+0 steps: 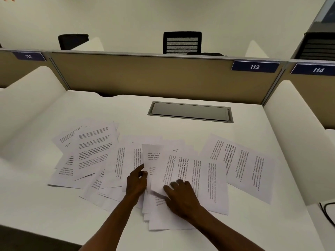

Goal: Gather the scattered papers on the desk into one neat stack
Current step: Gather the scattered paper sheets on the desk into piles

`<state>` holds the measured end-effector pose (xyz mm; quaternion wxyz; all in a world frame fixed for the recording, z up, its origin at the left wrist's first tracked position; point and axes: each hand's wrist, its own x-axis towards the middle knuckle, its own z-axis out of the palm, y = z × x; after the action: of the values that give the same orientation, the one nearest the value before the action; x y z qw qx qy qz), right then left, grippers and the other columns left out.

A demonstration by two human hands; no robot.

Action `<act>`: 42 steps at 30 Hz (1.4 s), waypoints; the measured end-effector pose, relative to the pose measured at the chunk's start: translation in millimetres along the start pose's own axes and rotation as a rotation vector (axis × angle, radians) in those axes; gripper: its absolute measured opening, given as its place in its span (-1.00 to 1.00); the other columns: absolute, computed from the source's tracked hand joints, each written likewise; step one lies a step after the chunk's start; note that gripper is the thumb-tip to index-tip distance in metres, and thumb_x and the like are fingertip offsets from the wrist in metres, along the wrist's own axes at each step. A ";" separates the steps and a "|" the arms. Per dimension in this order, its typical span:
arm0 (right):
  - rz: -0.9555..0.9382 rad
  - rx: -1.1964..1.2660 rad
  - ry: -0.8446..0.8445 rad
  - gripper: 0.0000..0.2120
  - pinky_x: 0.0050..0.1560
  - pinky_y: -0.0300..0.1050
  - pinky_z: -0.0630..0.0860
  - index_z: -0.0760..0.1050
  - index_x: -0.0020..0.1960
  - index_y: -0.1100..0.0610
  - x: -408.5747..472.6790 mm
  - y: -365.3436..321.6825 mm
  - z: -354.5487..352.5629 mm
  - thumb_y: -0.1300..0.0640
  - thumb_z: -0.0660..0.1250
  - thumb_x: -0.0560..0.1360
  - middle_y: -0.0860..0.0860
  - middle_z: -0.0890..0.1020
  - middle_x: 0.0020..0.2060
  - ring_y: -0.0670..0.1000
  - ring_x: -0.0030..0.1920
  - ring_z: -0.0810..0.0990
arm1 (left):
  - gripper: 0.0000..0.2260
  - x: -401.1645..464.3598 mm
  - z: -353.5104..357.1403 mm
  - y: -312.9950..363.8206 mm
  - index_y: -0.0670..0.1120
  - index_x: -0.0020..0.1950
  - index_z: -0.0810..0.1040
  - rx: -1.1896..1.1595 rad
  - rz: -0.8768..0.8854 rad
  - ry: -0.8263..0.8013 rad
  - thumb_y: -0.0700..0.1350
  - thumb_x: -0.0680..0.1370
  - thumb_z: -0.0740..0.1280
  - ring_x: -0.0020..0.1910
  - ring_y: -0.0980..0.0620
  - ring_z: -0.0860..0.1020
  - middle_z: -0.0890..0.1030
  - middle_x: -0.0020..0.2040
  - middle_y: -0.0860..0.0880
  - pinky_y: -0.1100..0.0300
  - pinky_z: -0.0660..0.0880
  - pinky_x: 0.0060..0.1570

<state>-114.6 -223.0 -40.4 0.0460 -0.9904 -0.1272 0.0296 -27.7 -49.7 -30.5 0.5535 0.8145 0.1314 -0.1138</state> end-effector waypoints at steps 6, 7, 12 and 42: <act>-0.172 0.118 0.224 -0.93 -0.39 -0.19 0.52 0.61 -0.12 0.06 -22.3 -0.5 -15.3 0.17 0.45 0.41 -0.03 0.67 -0.24 -0.02 -0.30 0.62 | -0.76 8.6 -13.9 6.3 0.04 0.26 0.56 -0.087 -0.024 -0.063 -0.18 0.62 0.31 -0.08 -0.11 0.67 0.67 0.06 -0.14 0.21 0.60 -0.33; -0.212 0.169 0.244 -0.92 -0.42 -0.21 0.54 0.60 -0.08 0.04 -28.9 0.2 -17.5 0.15 0.44 0.43 -0.05 0.67 -0.22 -0.05 -0.30 0.62 | -0.83 10.0 -16.0 7.2 0.02 0.18 0.60 -0.103 -0.035 -0.079 -0.14 0.61 0.33 -0.14 -0.07 0.70 0.70 0.01 -0.15 0.21 0.60 -0.33; -0.329 0.216 0.230 -0.86 -0.48 -0.19 0.53 0.58 -0.04 0.02 -62.1 17.6 -17.4 0.15 0.45 0.41 -0.09 0.66 -0.13 -0.06 -0.37 0.60 | -0.75 15.4 -23.8 11.7 -0.02 0.05 0.67 -0.273 -0.206 -0.144 0.10 0.61 0.30 -0.25 -0.07 0.72 0.74 -0.08 -0.20 0.17 0.58 -0.39; 0.513 -0.009 -0.047 -0.42 0.21 -0.02 0.44 0.23 0.55 0.01 -60.3 152.4 -21.3 -0.20 0.16 0.60 0.04 0.50 0.36 0.09 0.31 0.47 | -0.24 7.4 3.9 7.8 -0.02 0.58 0.20 0.131 0.085 0.085 -0.14 0.48 0.51 0.32 -0.22 0.49 0.49 0.36 -0.23 -0.12 0.44 0.31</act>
<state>-133.3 -386.9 -31.4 0.0298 -0.9894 0.1271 0.0629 -18.2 -55.4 -27.5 0.4973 0.8579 0.1124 -0.0638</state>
